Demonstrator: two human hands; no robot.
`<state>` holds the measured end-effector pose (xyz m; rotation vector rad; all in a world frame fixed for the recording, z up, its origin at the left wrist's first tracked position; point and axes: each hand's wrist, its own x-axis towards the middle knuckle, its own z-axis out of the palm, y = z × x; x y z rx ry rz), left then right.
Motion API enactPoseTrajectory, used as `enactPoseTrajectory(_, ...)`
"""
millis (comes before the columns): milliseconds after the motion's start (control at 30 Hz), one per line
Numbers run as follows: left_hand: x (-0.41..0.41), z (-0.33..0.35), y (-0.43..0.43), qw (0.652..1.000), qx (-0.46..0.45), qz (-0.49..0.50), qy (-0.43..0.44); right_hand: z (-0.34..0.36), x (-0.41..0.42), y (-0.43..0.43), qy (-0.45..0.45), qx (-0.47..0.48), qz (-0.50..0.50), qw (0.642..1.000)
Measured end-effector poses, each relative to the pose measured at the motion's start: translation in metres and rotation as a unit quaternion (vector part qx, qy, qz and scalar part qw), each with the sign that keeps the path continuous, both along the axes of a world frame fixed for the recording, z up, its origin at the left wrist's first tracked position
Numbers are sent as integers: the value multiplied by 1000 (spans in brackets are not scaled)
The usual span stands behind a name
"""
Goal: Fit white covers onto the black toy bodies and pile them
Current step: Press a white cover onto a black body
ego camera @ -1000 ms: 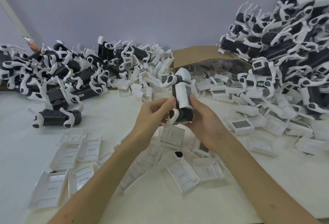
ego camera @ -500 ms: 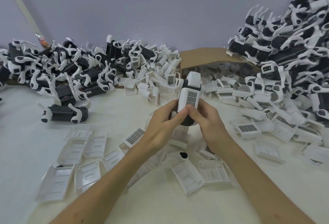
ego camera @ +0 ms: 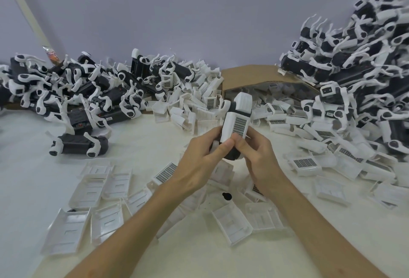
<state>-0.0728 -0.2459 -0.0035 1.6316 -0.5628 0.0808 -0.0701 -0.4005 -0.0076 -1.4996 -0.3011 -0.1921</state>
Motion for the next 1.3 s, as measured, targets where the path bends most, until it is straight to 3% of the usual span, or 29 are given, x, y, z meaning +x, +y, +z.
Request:
enactPoseTrajectory(133, 3, 6, 3, 996, 62, 24, -60, 7, 3, -7, 2, -12, 11, 1000)
enactPoseTrajectory(233, 9, 8, 11, 966, 167, 119, -156, 7, 4, -5, -29, -107, -128, 986)
enactPoseTrajectory(267, 11, 8, 15, 938, 226, 181, -193, 7, 3, -5, -56, -138, -183, 972)
enactPoseTrajectory(333, 16, 9, 23, 876, 332, 260, -233, 5, 2, -9, -192, -226, -245, 923)
enactPoseTrajectory(433, 17, 9, 26, 829, 400, 279, -273, 4, 5, -14, -356, -404, -237, 809)
enactPoseTrajectory(567, 16, 8, 24, 812, 421, 254, -315, -2, 7, -6, -364, -511, -232, 744)
enactPoseTrajectory(733, 13, 7, 18, 788, 461, 239, -331, -3, 8, -9, -370, -543, -268, 705)
enactPoseTrajectory(867, 12, 7, 19, 799, 464, 208, -320, -6, 9, -9, -373, -546, -245, 709)
enactPoseTrajectory(1067, 13, 6, 24, 843, 443, 97, -289, -10, 9, -8, -317, -524, -189, 768)
enactPoseTrajectory(1200, 16, 5, 19, 875, 400, 73, -264, -11, 9, -10, -306, -522, -177, 776)
enactPoseTrajectory(1300, 15, 4, 19, 875, 399, 78, -262, -11, 10, -11, -306, -521, -172, 778)
